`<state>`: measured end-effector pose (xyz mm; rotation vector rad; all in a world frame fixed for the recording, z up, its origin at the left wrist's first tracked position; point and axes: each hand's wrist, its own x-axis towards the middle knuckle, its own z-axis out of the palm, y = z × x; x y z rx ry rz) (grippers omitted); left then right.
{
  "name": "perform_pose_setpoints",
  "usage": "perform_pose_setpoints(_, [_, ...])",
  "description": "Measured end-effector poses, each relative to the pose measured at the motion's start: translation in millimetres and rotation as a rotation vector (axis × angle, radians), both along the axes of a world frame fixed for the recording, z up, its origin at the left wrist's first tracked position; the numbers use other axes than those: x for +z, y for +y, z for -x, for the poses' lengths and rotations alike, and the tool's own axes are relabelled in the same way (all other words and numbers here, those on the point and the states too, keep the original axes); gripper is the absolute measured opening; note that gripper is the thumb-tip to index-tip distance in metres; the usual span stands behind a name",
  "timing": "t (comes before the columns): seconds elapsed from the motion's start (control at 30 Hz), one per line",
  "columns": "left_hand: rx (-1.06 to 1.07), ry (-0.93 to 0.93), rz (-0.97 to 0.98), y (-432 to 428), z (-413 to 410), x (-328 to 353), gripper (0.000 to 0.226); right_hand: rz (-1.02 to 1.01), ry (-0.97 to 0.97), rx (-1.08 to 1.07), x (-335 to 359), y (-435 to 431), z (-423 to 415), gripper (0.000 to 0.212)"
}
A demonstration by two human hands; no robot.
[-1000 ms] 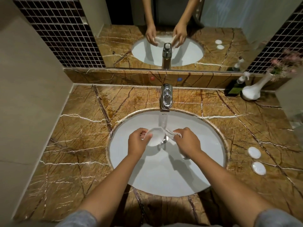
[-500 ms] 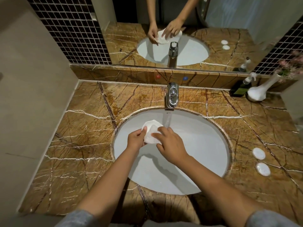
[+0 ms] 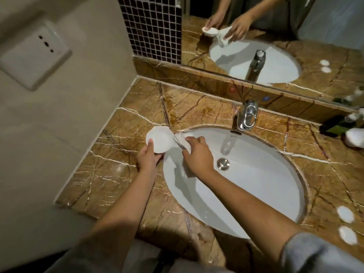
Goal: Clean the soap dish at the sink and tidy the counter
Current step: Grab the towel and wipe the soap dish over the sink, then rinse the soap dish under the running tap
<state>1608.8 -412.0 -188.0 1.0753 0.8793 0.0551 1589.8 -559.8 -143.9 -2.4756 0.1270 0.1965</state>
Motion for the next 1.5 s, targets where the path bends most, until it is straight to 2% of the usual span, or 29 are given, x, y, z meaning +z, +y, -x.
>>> perform_pose_setpoints(0.07, [0.064, -0.031, 0.018, 24.5, 3.7, 6.6, 0.031, -0.039, 0.029, 0.012, -3.1, 34.9, -10.5, 0.045])
perform_pose_setpoints(0.17, [0.153, -0.044, 0.012, 60.8, 14.5, 12.6, 0.038, -0.069, 0.038, 0.067, -9.5, 84.5, -19.1, 0.045])
perform_pose_setpoints(0.33, [0.250, 0.028, -0.045, 117.2, 37.4, 14.1, 0.033, -0.120, 0.067, 0.161, -22.9, 146.7, -22.3, 0.055])
perform_pose_setpoints(0.43, [0.256, 0.059, -0.070, 138.1, 49.5, 10.7, 0.043, -0.051, 0.156, 0.327, -33.0, 163.9, -18.7, 0.063])
perform_pose_setpoints(0.53, [0.259, 0.051, -0.064, 137.9, 55.3, 6.2, 0.043, -0.049, 0.162, 0.345, -34.9, 157.2, -14.6, 0.060])
perform_pose_setpoints(0.6, [0.257, 0.046, -0.060, 128.8, 53.1, 7.1, 0.041, -0.133, 0.086, 0.255, -28.6, 147.0, -12.6, 0.047])
perform_pose_setpoints(0.67, [0.229, 0.041, -0.053, 114.8, 45.7, 8.7, 0.035, -0.323, 0.013, 0.084, -18.9, 136.5, -11.7, 0.032])
perform_pose_setpoints(0.77, [0.178, -0.005, 0.008, 87.8, 31.3, 14.8, 0.024, -0.645, 0.021, -0.115, -2.1, 118.6, -8.8, 0.027])
perform_pose_setpoints(0.87, [0.068, -0.020, -0.001, 54.5, 19.1, 21.1, 0.014, -0.751, 0.008, -0.219, 3.2, 87.5, -8.6, 0.018])
perform_pose_setpoints(0.97, [-0.054, -0.026, -0.035, 15.7, 13.3, 19.9, 0.012, -0.729, 0.018, -0.334, -2.2, 47.3, -11.0, 0.009])
perform_pose_setpoints(1.13, [-0.314, 0.051, -0.148, -51.1, 10.1, 11.4, 0.035, -0.631, 0.016, -0.504, -12.7, -29.2, -3.3, 0.005])
perform_pose_setpoints(1.33, [-0.591, 0.093, -0.202, -145.3, 10.4, -1.3, 0.025, -0.537, 0.022, -0.736, -33.3, -141.7, 29.0, 0.013])
perform_pose_setpoints(1.5, [-0.784, 0.096, -0.227, -236.2, 9.7, -3.7, 0.022, -0.559, -0.010, -0.949, -46.2, -225.2, 47.9, 0.014])
